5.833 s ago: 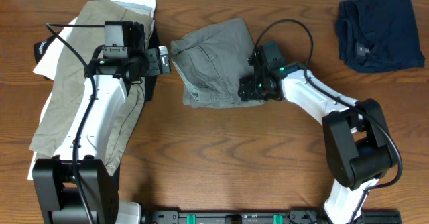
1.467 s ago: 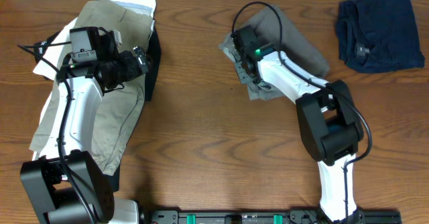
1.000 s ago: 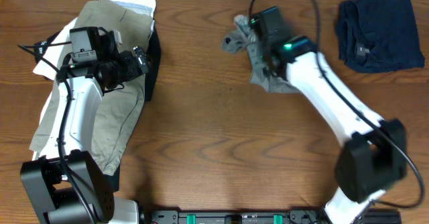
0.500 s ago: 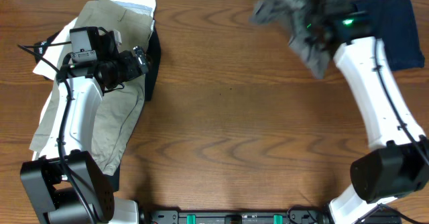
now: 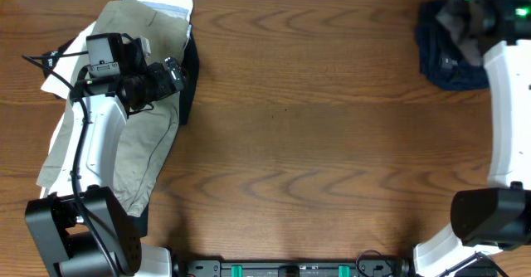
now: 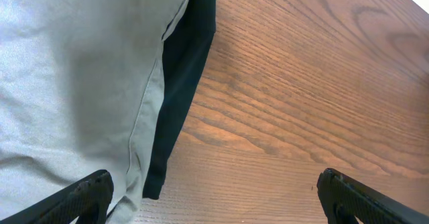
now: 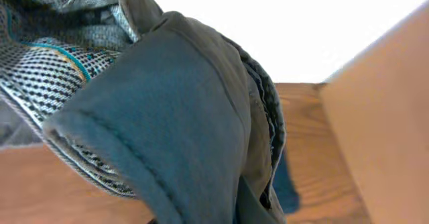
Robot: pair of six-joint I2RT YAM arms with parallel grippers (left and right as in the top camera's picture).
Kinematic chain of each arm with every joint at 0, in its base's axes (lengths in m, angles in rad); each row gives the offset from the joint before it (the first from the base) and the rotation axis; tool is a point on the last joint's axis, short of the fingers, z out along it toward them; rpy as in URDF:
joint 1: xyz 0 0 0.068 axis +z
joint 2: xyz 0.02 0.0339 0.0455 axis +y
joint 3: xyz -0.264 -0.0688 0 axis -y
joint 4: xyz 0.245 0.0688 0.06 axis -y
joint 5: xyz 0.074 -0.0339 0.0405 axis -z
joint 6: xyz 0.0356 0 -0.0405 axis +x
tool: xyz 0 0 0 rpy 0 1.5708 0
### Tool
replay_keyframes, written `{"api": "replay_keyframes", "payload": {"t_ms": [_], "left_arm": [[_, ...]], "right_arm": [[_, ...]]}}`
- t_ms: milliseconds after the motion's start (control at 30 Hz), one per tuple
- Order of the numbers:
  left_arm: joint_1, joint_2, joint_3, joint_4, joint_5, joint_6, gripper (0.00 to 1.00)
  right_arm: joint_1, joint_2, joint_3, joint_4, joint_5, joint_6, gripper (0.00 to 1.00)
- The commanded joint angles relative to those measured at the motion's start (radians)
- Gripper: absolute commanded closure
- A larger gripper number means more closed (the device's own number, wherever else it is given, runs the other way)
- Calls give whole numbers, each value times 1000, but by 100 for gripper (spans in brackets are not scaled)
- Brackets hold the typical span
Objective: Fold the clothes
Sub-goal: 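Carry the folded pants rightward with the right gripper toward the navy pile, then lower the folded pants onto the navy clothes at top right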
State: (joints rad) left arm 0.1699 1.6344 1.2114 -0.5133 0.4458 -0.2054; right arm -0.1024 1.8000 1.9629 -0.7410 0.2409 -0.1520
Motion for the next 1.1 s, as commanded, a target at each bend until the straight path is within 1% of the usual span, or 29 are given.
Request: {"api": "replay_keyframes", "payload": {"t_ms": [0, 133, 367, 567, 733, 900, 1067], "left_arm": [[3, 12, -12, 3, 6, 17, 2], [3, 12, -12, 3, 6, 17, 2], [3, 12, -12, 5, 6, 17, 2], [3, 12, -12, 17, 6, 17, 2], [3, 12, -12, 26, 6, 17, 2], [3, 12, -12, 40, 6, 17, 2], [3, 12, -12, 44, 6, 17, 2]], "right_arm": [[-59, -7, 32, 48, 43, -32, 99], [-111, 34, 32, 108, 44, -79, 99], [-148, 129, 32, 216, 77, -172, 99], [-158, 218, 32, 299, 86, -178, 99], [-159, 278, 32, 340, 150, -187, 99], [-163, 289, 32, 363, 199, -190, 99], [-170, 285, 49, 409, 311, -255, 99]]}}
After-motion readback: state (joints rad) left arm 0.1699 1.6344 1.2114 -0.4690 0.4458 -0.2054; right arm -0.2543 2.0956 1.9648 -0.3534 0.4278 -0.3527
